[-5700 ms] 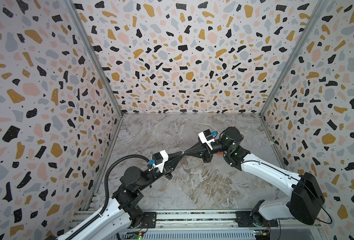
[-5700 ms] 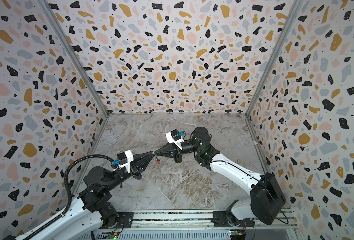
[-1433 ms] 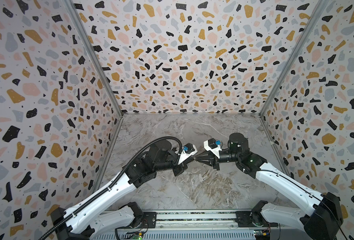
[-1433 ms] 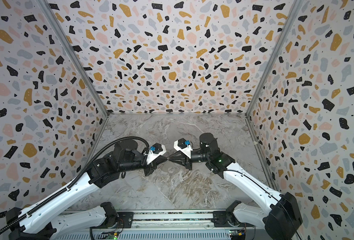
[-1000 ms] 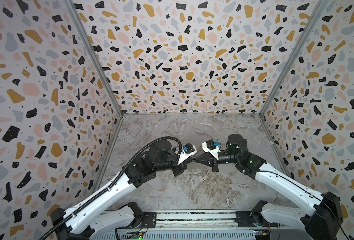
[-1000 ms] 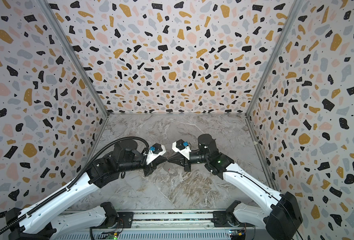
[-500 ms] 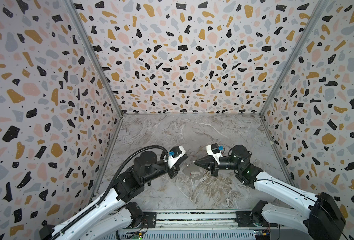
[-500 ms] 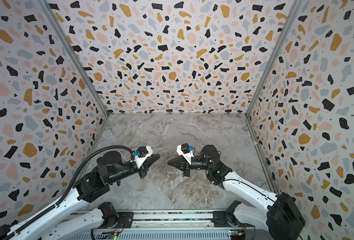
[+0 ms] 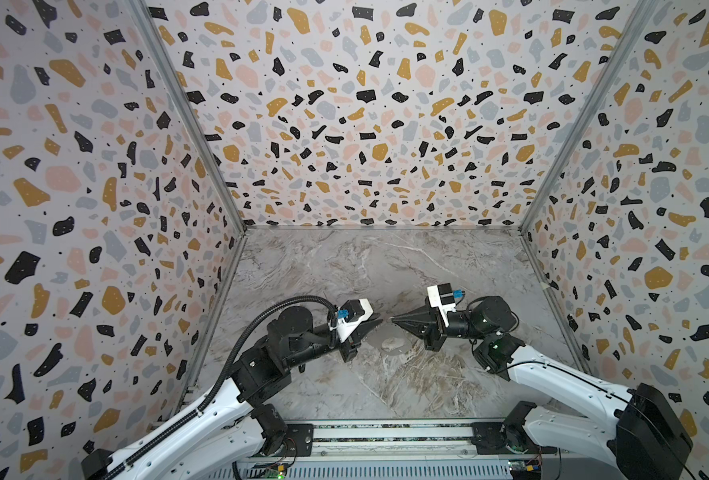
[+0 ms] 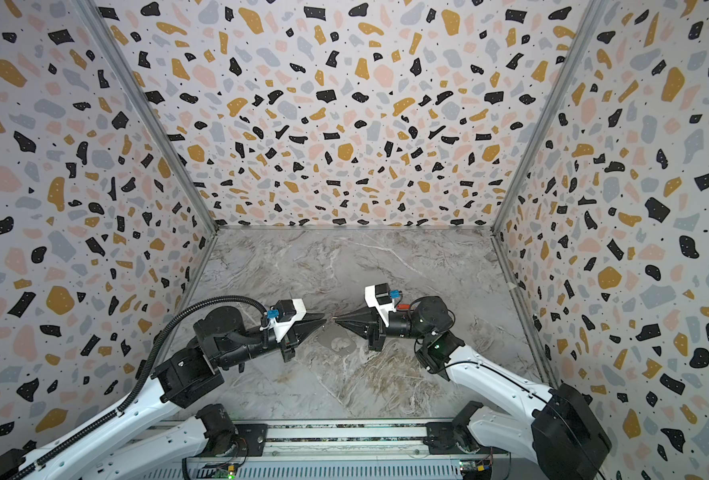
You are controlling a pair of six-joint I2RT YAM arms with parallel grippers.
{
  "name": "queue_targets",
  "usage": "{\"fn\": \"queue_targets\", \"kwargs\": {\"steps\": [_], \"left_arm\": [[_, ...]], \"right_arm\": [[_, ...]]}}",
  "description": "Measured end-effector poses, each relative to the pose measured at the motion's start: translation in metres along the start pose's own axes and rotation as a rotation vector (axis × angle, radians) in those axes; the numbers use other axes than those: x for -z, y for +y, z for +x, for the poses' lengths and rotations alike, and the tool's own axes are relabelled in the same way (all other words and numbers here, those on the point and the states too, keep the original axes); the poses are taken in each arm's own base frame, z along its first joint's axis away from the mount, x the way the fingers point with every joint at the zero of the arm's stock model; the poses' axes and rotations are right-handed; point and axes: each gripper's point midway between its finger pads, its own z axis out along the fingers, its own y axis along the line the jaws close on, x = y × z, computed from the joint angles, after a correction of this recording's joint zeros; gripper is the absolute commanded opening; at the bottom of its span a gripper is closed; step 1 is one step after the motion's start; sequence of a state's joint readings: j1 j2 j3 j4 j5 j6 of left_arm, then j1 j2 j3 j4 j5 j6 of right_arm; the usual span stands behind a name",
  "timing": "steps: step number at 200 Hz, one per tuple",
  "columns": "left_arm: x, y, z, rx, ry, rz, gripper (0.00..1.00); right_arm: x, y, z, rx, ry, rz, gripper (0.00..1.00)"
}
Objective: Put the keys on the keyring
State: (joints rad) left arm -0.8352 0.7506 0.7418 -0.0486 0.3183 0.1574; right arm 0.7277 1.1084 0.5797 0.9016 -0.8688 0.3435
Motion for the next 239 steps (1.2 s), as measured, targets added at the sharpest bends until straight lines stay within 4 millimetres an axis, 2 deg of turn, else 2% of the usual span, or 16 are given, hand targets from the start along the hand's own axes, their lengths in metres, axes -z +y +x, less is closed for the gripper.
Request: {"fn": "queue_targets", "kwargs": {"steps": [56, 106, 167, 195, 221, 239], "left_arm": [[0.001, -0.012, -0.004, -0.037, -0.023, 0.068, 0.23], [0.002, -0.015, -0.009, -0.052, -0.045, 0.085, 0.22], [0.001, -0.016, -0.007, -0.05, -0.043, 0.094, 0.17], [-0.002, -0.018, -0.006, -0.045, -0.04, 0.107, 0.11], [-0.002, -0.018, -0.006, -0.037, -0.039, 0.112, 0.0], [-0.002, -0.019, -0.007, -0.022, -0.046, 0.115, 0.0]], "right_arm": [[-0.003, 0.001, 0.004, -0.017, 0.0, -0.037, 0.0], [-0.005, 0.004, 0.006, -0.027, -0.002, -0.076, 0.0], [-0.005, 0.013, 0.001, -0.023, -0.018, -0.127, 0.0], [-0.005, 0.013, -0.001, -0.023, -0.024, -0.133, 0.0], [-0.005, 0.011, 0.0, -0.03, -0.024, -0.13, 0.0], [-0.005, 0.011, -0.002, -0.022, -0.031, -0.129, 0.0]]}}
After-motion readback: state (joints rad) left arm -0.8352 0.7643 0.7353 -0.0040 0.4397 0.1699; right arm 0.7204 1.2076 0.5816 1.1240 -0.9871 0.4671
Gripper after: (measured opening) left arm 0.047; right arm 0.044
